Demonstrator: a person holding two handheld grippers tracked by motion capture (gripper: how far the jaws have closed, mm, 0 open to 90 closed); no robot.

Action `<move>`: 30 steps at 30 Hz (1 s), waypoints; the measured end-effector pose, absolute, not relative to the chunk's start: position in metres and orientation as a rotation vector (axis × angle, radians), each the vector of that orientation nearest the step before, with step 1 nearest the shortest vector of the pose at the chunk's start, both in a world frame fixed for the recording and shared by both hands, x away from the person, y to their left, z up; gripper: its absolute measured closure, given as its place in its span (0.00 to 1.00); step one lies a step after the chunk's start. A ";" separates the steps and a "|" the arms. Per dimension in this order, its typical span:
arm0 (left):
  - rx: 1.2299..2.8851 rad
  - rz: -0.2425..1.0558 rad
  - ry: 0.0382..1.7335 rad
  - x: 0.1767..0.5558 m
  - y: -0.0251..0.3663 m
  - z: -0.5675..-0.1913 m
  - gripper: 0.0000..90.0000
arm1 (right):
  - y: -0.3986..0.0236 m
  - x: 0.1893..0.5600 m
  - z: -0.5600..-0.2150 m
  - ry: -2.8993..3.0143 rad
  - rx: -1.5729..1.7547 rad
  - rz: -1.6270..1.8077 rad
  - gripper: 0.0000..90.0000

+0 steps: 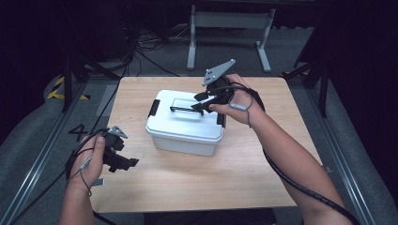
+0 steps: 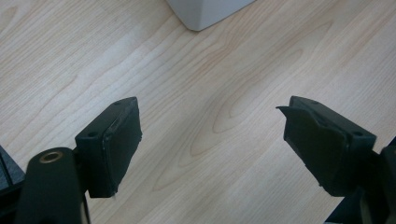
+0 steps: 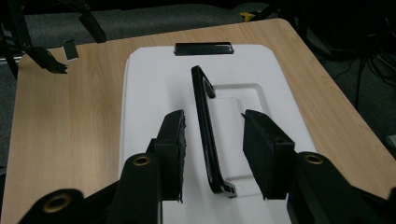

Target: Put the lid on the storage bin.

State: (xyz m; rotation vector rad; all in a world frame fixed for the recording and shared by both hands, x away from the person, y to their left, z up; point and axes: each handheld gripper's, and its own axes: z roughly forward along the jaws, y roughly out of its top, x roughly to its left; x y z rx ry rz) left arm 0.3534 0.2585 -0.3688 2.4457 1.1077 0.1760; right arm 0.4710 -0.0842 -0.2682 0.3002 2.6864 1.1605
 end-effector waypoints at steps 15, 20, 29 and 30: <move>2.447 0.176 1.083 0.362 0.254 -0.366 0.22 | -0.122 0.462 -0.257 2.658 0.421 1.185 0.59; 2.442 0.180 1.090 0.363 0.253 -0.366 0.22 | -0.151 0.460 -0.255 2.623 0.484 1.176 0.57; 2.421 0.188 1.087 0.356 0.256 -0.364 0.21 | -0.201 0.452 -0.252 2.571 0.584 1.142 0.53; 2.422 0.177 1.078 0.355 0.256 -0.364 0.21 | -0.205 0.452 -0.253 2.566 0.596 1.143 0.53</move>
